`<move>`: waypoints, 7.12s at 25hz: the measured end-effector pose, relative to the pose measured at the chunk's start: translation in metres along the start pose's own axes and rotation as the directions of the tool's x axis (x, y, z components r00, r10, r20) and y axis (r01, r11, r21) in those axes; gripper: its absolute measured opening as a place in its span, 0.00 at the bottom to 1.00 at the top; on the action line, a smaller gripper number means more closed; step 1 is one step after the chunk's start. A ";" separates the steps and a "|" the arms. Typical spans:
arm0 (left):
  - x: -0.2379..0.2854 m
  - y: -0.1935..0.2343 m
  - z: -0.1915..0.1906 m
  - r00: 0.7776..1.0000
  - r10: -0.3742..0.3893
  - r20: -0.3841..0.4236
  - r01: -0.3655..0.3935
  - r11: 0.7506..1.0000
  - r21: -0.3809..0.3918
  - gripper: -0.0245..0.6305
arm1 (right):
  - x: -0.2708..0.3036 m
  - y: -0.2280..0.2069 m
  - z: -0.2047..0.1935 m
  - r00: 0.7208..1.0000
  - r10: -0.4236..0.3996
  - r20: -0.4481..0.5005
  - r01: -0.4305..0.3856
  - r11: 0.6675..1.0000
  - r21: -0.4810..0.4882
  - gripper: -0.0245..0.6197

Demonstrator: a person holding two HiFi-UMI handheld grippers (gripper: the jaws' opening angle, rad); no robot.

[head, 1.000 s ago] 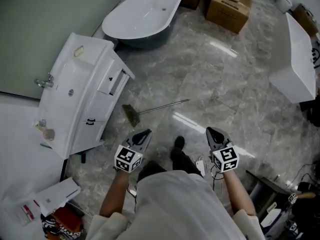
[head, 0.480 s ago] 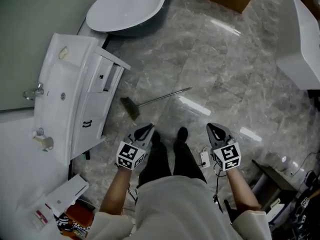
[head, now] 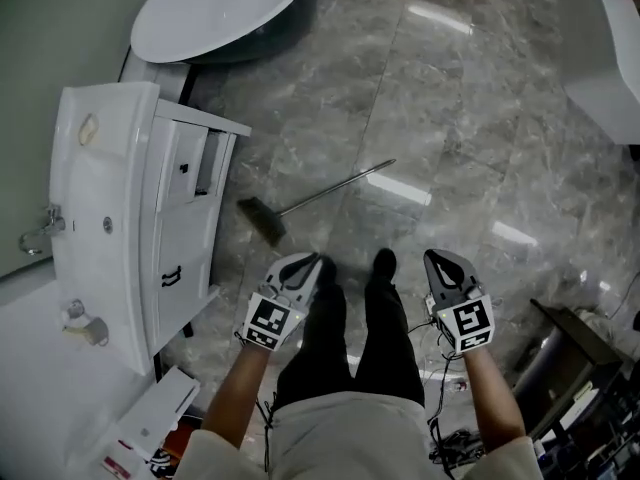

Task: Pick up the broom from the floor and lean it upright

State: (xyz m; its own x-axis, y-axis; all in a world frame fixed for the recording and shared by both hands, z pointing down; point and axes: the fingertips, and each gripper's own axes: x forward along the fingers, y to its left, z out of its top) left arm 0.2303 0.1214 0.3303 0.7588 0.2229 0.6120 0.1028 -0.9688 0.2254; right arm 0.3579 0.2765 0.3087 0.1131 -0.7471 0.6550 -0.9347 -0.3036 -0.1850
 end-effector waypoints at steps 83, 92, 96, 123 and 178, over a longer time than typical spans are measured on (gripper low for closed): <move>0.581 0.209 -0.490 0.955 -0.034 -0.295 0.145 0.920 0.365 0.15 | 0.427 -0.157 -0.446 0.987 0.149 -0.066 -0.159 0.972 -0.174 0.04; 0.491 0.234 -0.398 0.997 -0.001 -0.078 0.029 0.932 0.361 0.15 | 0.444 -0.145 -0.394 0.975 0.210 -0.078 -0.223 0.933 -0.284 0.04; 0.452 0.252 -0.364 0.998 0.063 0.022 -0.067 0.930 0.362 0.15 | 0.451 -0.137 -0.360 0.968 0.238 -0.074 -0.249 0.904 -0.347 0.04; 0.160 0.301 -0.266 0.827 0.504 0.251 -0.540 0.835 0.104 0.15 | 0.359 -0.020 -0.230 0.984 0.180 0.009 -0.176 0.968 -0.178 0.04; -0.295 0.293 -0.538 0.348 0.842 -0.413 -0.774 0.010 -0.633 0.14 | 0.353 0.462 -0.053 0.731 0.612 -0.303 -0.679 0.607 -0.413 0.04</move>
State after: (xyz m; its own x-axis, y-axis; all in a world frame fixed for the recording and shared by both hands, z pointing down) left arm -0.3095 -0.1703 0.6236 0.0848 -0.6930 0.7159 -0.9935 -0.1135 0.0078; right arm -0.0516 -0.0963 0.4931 -0.5911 -0.5525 0.5877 -0.7833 0.5670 -0.2549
